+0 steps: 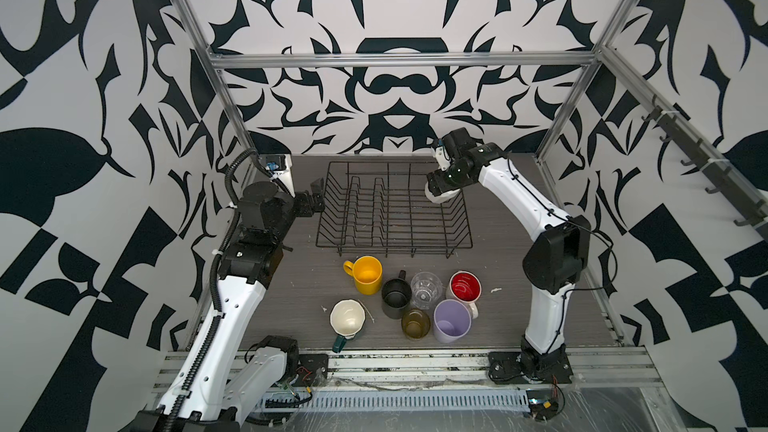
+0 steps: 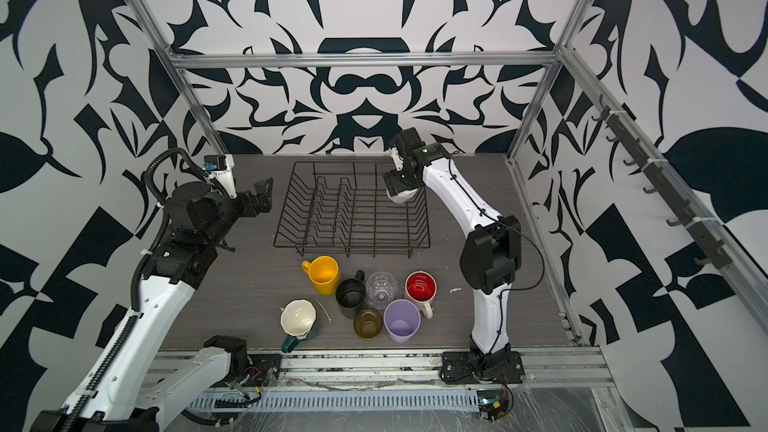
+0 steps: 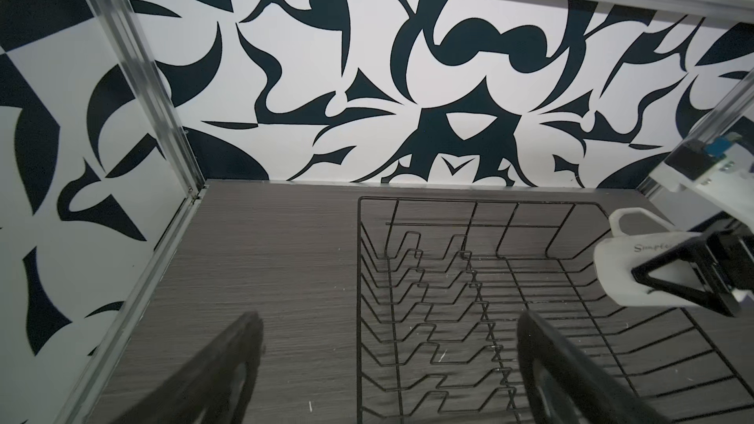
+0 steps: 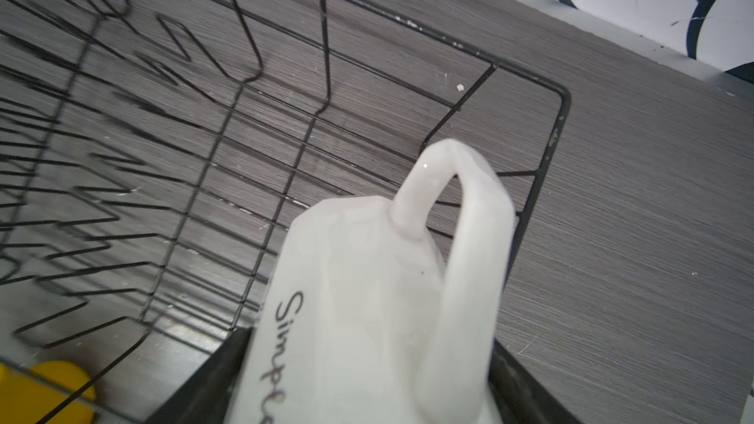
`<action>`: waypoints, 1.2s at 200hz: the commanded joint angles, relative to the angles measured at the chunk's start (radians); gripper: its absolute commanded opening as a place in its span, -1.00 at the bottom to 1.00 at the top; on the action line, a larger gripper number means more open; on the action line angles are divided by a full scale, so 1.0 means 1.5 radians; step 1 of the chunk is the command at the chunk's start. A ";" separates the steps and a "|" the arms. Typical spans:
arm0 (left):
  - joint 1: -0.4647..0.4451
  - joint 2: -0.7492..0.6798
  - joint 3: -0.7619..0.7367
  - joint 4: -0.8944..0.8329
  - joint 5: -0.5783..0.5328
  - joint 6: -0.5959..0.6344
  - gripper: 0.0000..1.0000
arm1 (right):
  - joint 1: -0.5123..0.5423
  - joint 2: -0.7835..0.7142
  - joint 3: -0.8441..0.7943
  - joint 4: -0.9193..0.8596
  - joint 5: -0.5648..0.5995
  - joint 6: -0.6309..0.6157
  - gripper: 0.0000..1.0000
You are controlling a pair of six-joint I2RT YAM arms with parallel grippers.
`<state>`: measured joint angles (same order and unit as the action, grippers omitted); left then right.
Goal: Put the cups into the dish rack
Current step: 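Lower the white mug upside down into the rack's far corner with the right gripper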
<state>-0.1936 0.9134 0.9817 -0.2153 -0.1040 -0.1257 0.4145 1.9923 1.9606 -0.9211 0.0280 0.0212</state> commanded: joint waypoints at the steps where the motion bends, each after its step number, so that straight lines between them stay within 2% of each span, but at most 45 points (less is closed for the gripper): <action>1: 0.003 -0.036 -0.013 0.013 -0.024 0.019 0.99 | 0.001 0.012 0.068 -0.004 0.033 -0.020 -1.00; 80: 0.004 -0.052 -0.022 0.006 -0.035 0.023 0.99 | 0.001 0.134 0.206 -0.065 0.061 -0.037 -1.00; 151: 0.003 -0.053 -0.022 0.002 -0.033 0.024 0.99 | 0.000 0.180 0.250 -0.077 0.090 -0.050 -1.00; 240: 0.003 -0.047 -0.022 -0.001 -0.033 0.026 0.99 | -0.005 0.240 0.289 -0.085 0.084 -0.058 -1.00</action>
<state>-0.1936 0.8455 0.9569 -0.2073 -0.1429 -0.0959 0.4133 2.3802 2.3310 -1.0515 0.1326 -0.0570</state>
